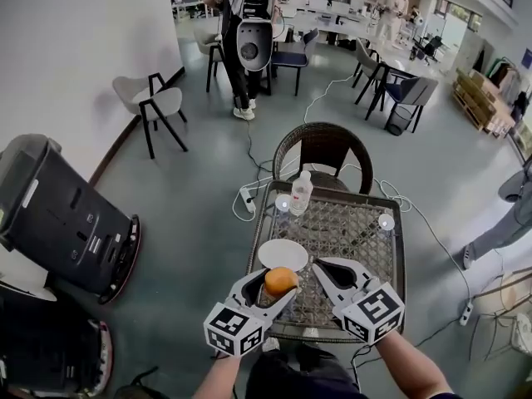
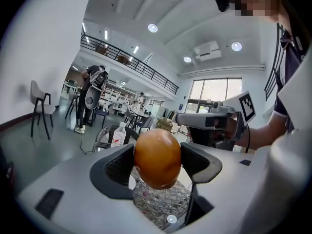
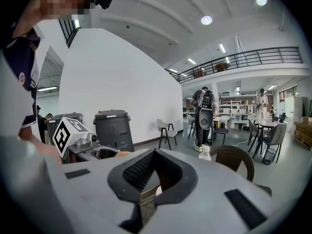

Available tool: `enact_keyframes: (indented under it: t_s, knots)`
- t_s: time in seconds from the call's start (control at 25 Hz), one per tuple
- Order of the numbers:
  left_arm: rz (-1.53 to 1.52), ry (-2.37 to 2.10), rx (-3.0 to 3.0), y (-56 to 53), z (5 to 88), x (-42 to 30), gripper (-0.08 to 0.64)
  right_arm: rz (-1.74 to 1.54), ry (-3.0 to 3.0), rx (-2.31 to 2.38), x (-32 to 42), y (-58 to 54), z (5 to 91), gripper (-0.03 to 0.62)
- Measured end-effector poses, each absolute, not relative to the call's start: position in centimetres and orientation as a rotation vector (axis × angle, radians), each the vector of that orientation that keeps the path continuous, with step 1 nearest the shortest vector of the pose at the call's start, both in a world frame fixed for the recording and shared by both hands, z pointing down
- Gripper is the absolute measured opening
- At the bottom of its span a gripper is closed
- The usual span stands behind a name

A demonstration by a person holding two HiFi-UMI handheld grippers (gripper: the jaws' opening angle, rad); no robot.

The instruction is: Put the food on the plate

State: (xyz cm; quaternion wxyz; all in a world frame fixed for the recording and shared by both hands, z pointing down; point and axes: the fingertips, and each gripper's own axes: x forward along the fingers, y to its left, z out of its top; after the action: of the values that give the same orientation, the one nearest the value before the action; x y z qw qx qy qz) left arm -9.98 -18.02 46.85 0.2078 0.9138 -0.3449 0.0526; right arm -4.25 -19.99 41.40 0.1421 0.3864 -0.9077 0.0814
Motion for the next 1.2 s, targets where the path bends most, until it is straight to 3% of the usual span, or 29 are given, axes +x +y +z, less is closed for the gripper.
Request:
enact_keyframes:
  t_s: [0.8,1.2]
  knots:
    - [0.415,-1.111,2.518,-25.1,48.2,-7.2,0.308,0.418,-2.759,1.026,-0.3,-28.2,44.7,0.003]
    - [0.538,-1.082,2.38,-27.8,55.0,-6.7,0.308,0.533,-2.719,1.038,1.3,-30.7,48.2,0.003]
